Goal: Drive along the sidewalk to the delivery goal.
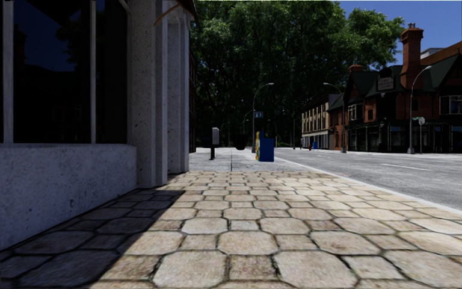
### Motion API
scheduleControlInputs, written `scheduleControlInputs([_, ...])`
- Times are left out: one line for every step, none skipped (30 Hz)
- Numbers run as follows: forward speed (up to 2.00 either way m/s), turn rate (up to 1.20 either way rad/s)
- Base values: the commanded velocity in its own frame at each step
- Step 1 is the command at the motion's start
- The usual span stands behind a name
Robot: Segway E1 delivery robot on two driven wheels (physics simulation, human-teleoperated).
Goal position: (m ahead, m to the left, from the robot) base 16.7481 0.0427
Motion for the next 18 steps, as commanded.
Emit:
scheduleControlInputs([2.00,0.00])
scheduleControlInputs([2.00,0.00])
scheduleControlInputs([2.00,0.00])
scheduleControlInputs([2.00,0.00])
scheduleControlInputs([2.00,0.00])
scheduleControlInputs([2.00,0.00])
scheduleControlInputs([2.00,0.00])
scheduleControlInputs([2.00,0.00])
scheduleControlInputs([2.00,0.00])
scheduleControlInputs([2.00,0.00])
scheduleControlInputs([2.00,0.00])
scheduleControlInputs([2.00,0.00])
scheduleControlInputs([2.00,0.00])
scheduleControlInputs([2.00,0.00])
scheduleControlInputs([2.00,0.00])
scheduleControlInputs([2.00,0.00])
scheduleControlInputs([2.00,0.00])
scheduleControlInputs([2.00,0.00])
